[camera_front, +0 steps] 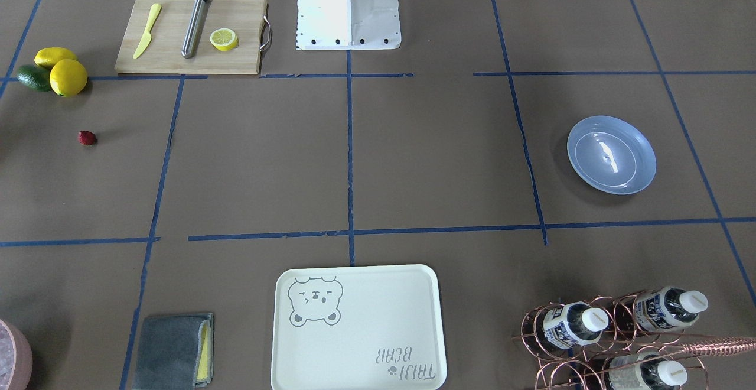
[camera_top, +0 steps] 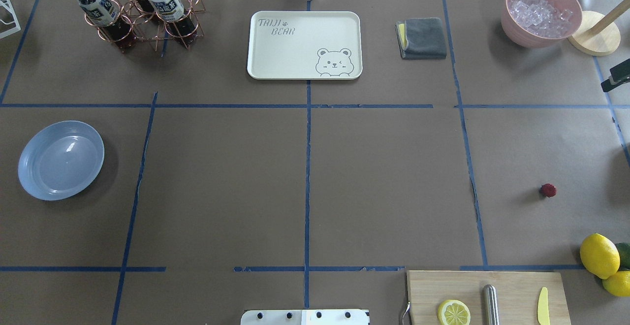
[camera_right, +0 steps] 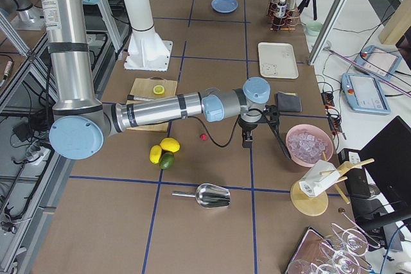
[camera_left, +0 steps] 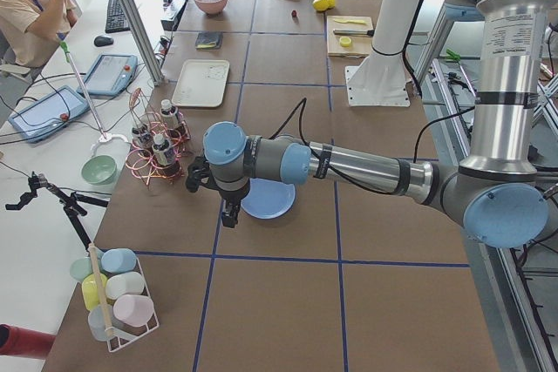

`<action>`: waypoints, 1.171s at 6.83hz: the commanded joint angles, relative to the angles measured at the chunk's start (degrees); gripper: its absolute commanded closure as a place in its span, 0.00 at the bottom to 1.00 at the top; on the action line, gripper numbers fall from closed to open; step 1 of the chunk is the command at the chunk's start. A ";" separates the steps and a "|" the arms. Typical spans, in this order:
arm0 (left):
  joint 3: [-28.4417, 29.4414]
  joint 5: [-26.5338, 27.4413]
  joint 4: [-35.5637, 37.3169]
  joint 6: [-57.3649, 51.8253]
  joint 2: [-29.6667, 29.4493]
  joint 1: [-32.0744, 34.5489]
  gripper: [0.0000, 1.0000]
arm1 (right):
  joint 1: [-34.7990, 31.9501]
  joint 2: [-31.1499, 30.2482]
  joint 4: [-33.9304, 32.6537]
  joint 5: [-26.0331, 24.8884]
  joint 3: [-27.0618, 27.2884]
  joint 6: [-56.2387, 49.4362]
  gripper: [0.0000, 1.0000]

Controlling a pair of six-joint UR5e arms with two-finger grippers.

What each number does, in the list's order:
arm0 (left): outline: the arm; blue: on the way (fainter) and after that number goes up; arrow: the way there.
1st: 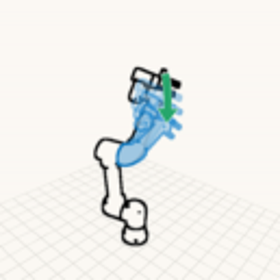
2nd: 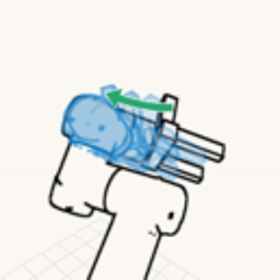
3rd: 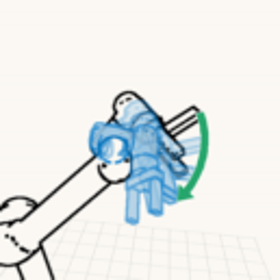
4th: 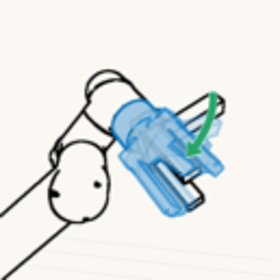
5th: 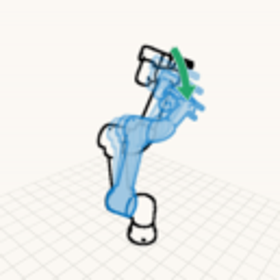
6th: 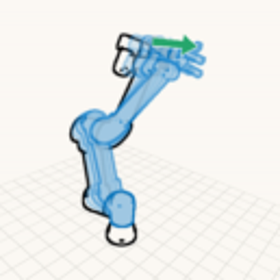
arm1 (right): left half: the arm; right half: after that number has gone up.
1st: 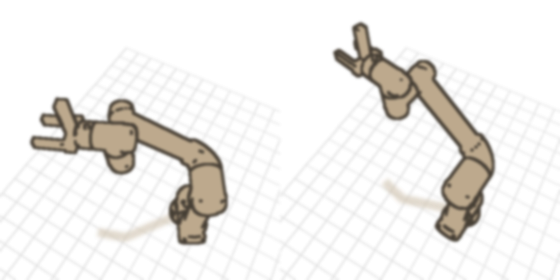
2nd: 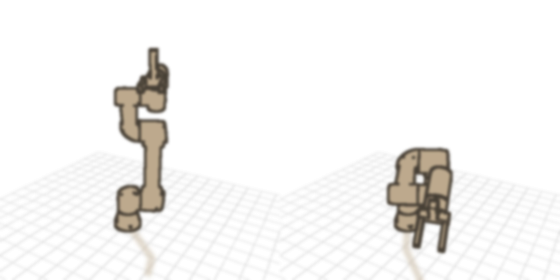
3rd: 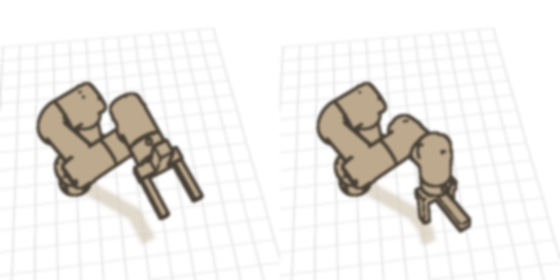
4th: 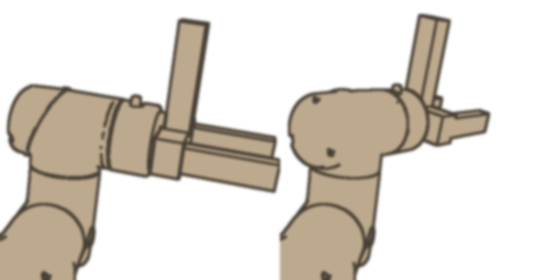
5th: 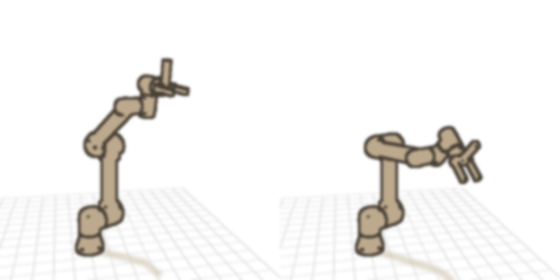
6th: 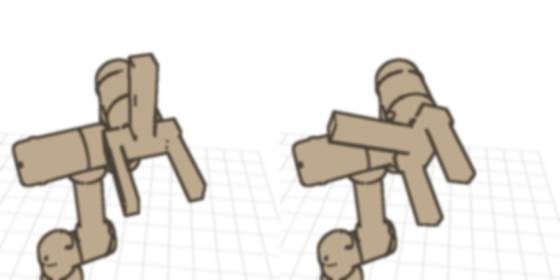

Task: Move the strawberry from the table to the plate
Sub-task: 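Lower the left gripper toward the light blue plate's rim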

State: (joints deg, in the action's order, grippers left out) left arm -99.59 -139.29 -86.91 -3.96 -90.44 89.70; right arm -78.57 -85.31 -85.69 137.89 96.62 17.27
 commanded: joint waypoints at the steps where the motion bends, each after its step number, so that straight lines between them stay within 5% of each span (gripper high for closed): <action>1: 0.71 4.78 3.81 -3.75 -3.74 1.88 0.00 | -0.27 -0.13 -0.09 -0.60 -1.16 -0.92 0.00; 6: -1.30 9.30 2.18 -4.39 -2.37 -0.84 0.00 | 0.88 -2.06 0.70 -0.43 0.06 0.13 0.00; 8: -1.57 -2.60 -4.09 -3.26 -1.14 -9.74 0.00 | 0.79 -2.06 0.70 -0.52 0.06 0.22 0.00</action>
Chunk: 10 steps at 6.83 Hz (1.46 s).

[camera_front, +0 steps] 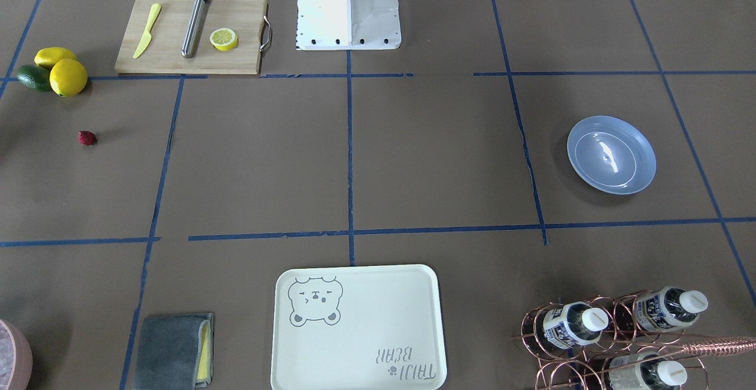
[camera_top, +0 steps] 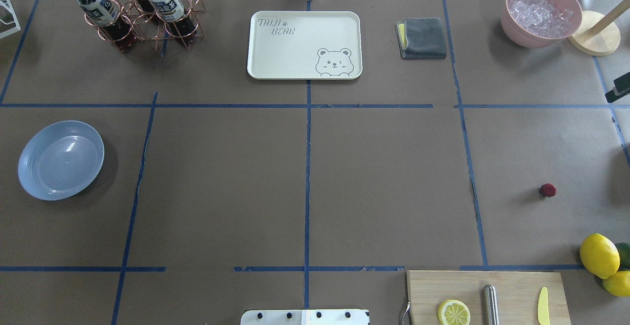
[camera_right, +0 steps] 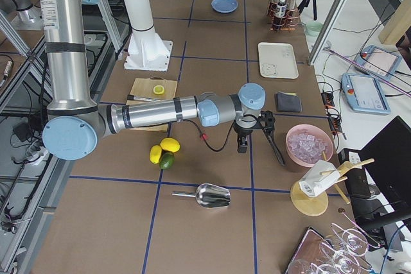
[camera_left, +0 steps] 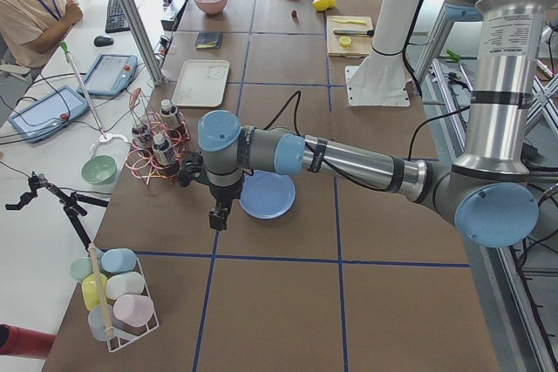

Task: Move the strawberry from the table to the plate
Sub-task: 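Lower the left gripper toward the light blue plate's rim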

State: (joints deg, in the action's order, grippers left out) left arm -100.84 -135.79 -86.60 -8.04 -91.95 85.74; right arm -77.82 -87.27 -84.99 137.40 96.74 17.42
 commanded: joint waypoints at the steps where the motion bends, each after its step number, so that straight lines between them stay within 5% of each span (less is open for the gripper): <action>1: 1.76 -5.81 -10.89 5.10 0.28 -15.07 0.00 | 0.03 -0.09 -0.08 0.23 0.11 0.15 0.00; 5: 14.15 0.70 -25.69 10.06 0.02 -22.10 0.00 | 0.21 -0.18 -0.17 0.32 -0.50 0.15 0.00; 10: 17.51 0.70 -26.25 10.15 -1.13 -23.68 0.06 | 0.82 -0.18 -0.17 0.32 -0.50 0.16 0.00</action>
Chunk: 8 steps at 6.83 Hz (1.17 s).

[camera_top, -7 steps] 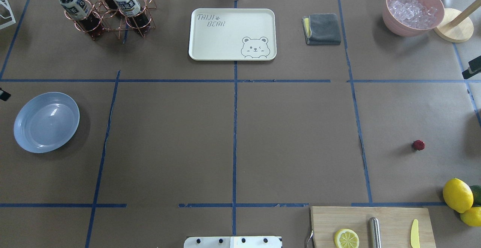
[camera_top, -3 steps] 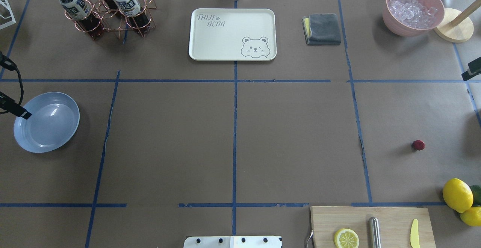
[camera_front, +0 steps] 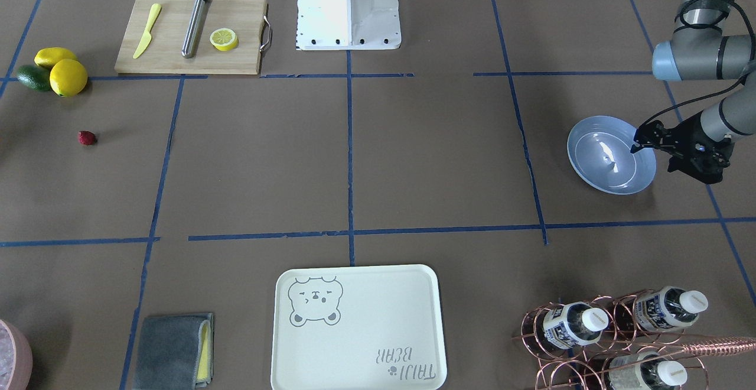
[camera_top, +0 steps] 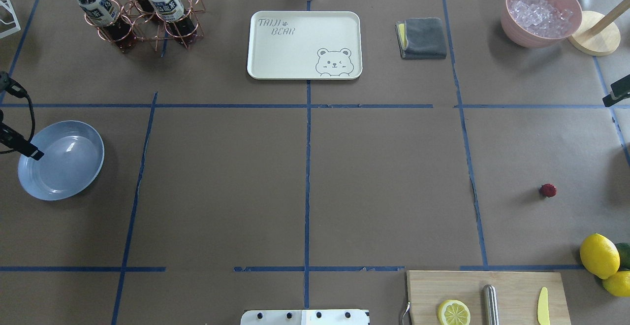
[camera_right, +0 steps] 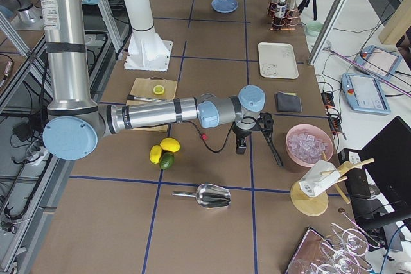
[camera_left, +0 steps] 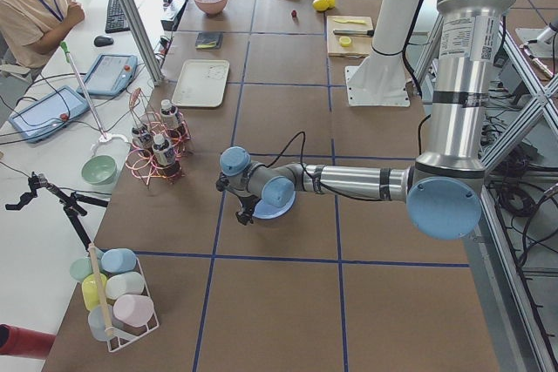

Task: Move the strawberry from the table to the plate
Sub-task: 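Grip the light blue plate's rim with the left gripper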

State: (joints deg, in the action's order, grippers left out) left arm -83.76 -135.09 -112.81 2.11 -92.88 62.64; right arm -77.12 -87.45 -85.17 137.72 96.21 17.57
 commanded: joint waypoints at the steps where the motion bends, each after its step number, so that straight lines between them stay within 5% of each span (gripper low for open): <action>1: 0.61 0.00 -0.04 0.00 -0.37 -1.03 0.09 | 0.13 0.00 0.09 0.00 0.03 0.00 0.00; 3: 2.63 0.35 -0.04 -0.09 -1.77 -1.47 0.17 | 0.31 0.00 0.09 0.00 0.12 0.00 0.00; 5: 2.38 0.44 0.05 -0.17 -1.78 -1.56 1.00 | 0.31 0.00 0.09 0.00 0.38 0.00 0.00; 8: -0.68 0.18 -0.04 0.00 -1.95 -1.47 1.00 | 0.31 0.00 0.09 0.00 0.30 0.00 0.00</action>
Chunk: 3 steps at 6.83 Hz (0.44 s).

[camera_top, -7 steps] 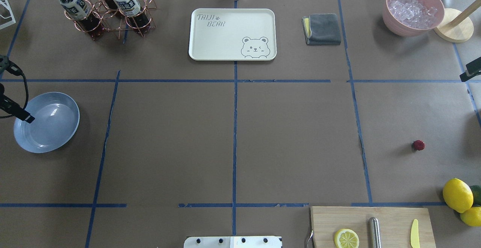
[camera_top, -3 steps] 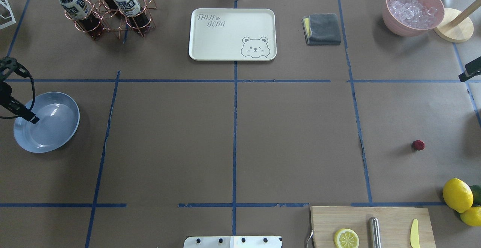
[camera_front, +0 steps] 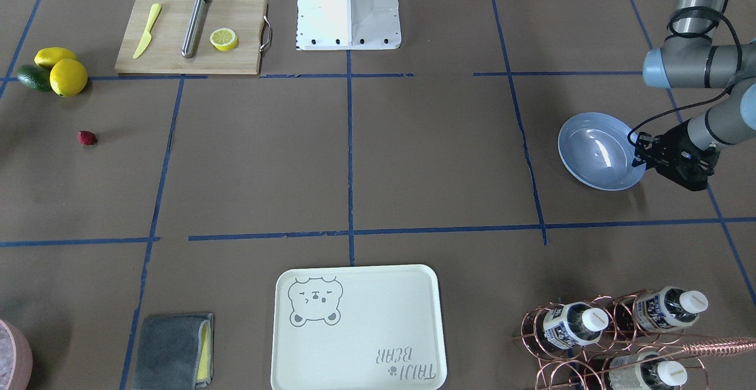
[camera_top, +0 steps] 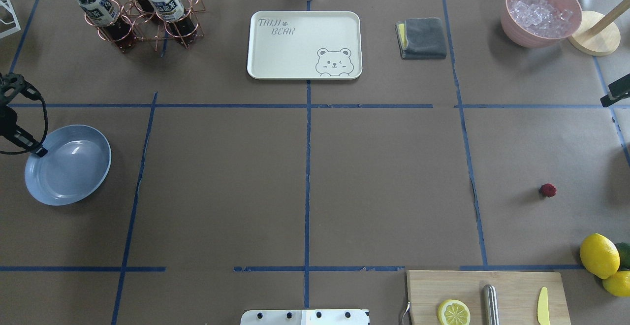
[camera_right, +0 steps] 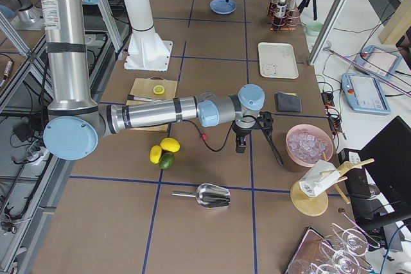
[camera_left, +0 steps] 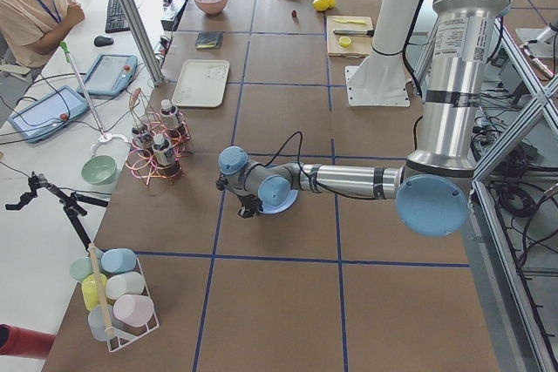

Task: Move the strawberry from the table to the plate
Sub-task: 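Grip the light blue plate's rim with the left gripper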

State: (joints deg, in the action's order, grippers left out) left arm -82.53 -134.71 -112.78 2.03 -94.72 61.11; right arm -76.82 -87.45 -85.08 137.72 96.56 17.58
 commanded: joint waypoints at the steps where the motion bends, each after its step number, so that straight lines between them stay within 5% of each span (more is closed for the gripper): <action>1: -6.46 -0.64 0.10 0.86 -0.28 0.06 1.00 | 0.00 0.00 0.00 0.00 -0.14 0.00 0.00; 3: -12.37 -9.29 -0.07 17.98 -2.90 0.06 1.00 | 0.00 0.00 0.00 0.00 0.03 0.00 0.00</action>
State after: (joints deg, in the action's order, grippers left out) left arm -91.37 -139.05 -112.74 9.75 -95.89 61.14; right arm -76.82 -87.45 -85.08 137.72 96.48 17.58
